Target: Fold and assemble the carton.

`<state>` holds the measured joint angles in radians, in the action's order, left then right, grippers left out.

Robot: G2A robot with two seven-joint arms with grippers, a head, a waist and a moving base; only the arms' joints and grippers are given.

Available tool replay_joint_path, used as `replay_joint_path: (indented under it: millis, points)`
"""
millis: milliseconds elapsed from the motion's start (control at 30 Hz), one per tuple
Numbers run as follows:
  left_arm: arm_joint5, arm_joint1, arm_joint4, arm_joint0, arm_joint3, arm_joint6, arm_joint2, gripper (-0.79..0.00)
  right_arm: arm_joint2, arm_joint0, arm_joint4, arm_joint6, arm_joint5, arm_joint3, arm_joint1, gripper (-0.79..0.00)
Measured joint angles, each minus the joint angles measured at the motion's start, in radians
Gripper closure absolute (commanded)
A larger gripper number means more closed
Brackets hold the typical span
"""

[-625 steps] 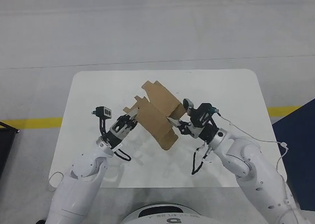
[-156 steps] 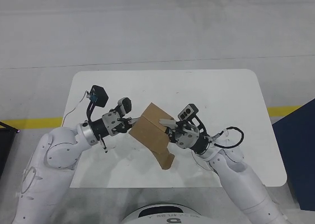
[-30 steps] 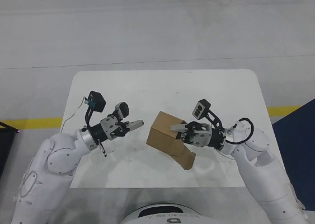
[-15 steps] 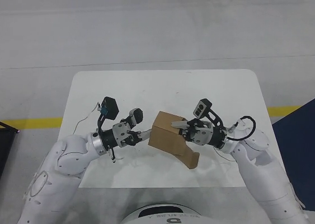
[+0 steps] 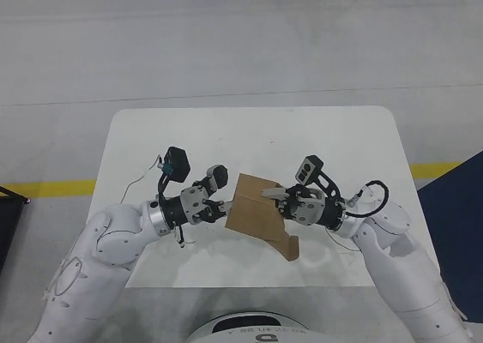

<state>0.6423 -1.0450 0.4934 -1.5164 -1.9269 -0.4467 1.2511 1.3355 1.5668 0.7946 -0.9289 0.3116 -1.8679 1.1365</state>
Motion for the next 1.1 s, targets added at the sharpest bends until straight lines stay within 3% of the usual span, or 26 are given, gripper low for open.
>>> replay_joint_path:
  millis: [333,500,1100]
  points:
    - [-0.081,0.0,0.097,-0.037,-0.028,0.079,0.022,-0.785,0.025,-0.002,-0.004,0.028,-0.008,0.027,-0.008,0.0]
    - [-0.072,0.002,0.084,-0.051,-0.03,0.069,0.024,-0.785,0.022,-0.018,-0.001,0.032,-0.007,0.044,-0.009,0.0]
    - [-0.046,0.003,0.026,0.005,0.024,0.03,0.012,-0.785,-0.01,-0.025,0.072,0.028,-0.019,0.04,-0.009,0.0]
